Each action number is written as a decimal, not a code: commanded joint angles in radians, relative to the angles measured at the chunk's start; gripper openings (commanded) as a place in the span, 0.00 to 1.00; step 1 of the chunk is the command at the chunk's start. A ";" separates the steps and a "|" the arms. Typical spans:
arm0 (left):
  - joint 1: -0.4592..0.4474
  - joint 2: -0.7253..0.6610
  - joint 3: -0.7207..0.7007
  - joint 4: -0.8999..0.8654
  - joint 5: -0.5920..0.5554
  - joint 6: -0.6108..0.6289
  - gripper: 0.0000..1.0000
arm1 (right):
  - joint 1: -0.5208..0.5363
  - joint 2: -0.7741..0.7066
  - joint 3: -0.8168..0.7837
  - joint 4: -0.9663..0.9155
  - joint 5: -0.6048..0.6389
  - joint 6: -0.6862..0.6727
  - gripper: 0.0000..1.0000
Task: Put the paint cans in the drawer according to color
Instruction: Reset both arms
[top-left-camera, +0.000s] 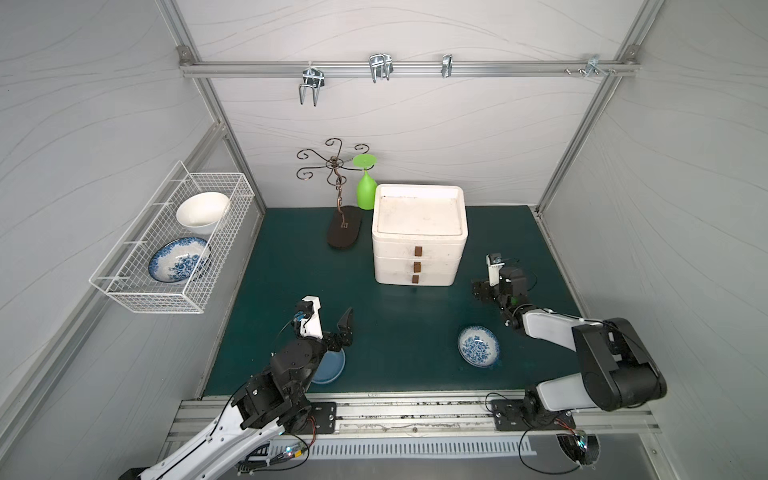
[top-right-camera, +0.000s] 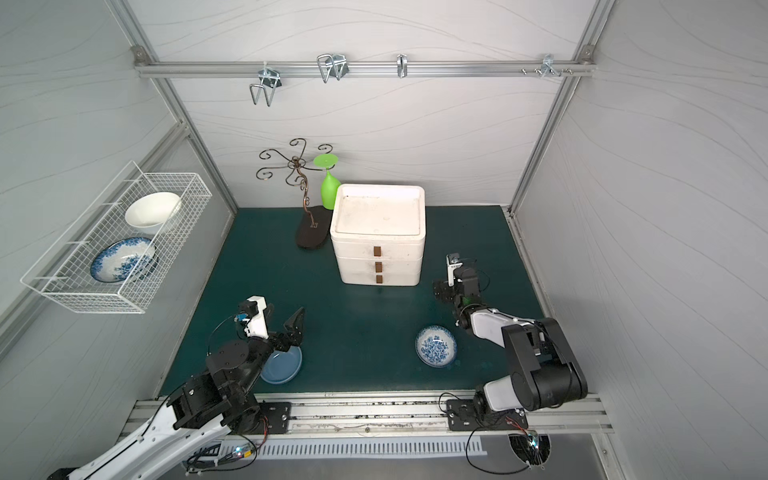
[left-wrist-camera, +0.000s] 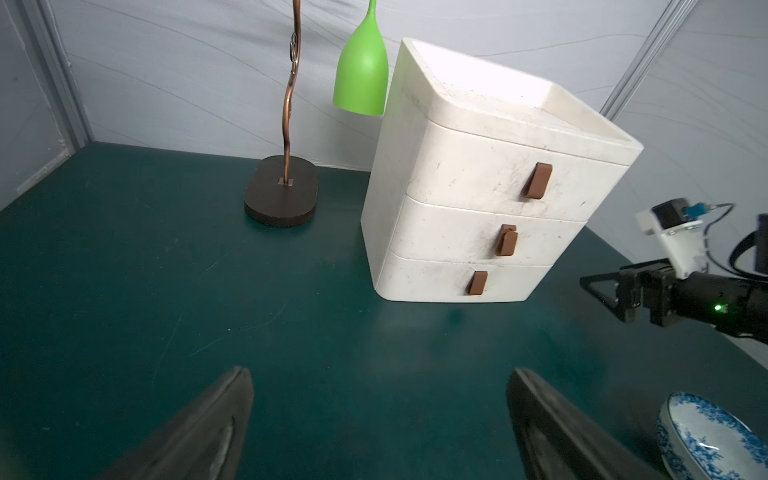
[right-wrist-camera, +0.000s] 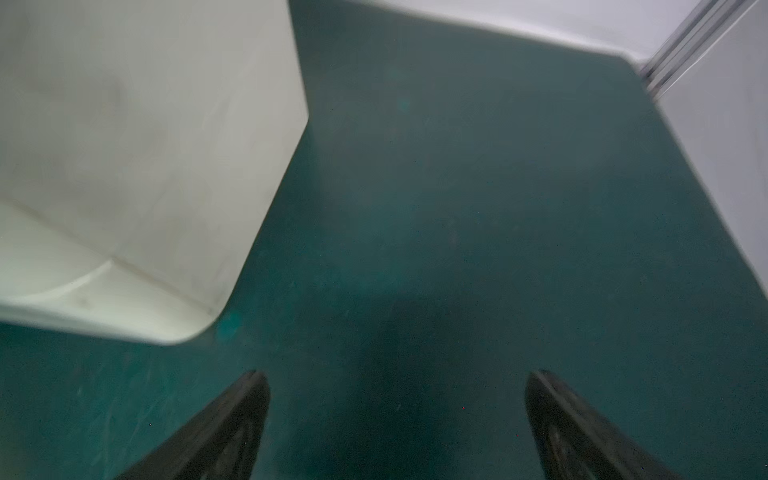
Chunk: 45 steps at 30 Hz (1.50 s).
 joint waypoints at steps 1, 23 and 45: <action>-0.004 0.031 0.007 0.106 -0.034 0.065 1.00 | -0.123 0.166 -0.145 0.533 -0.146 0.064 0.99; 0.766 0.913 -0.076 0.930 0.108 0.234 1.00 | -0.148 0.132 0.036 0.138 -0.294 0.037 0.99; 0.855 1.369 0.144 1.074 0.430 0.253 1.00 | -0.137 0.133 0.036 0.140 -0.280 0.029 0.99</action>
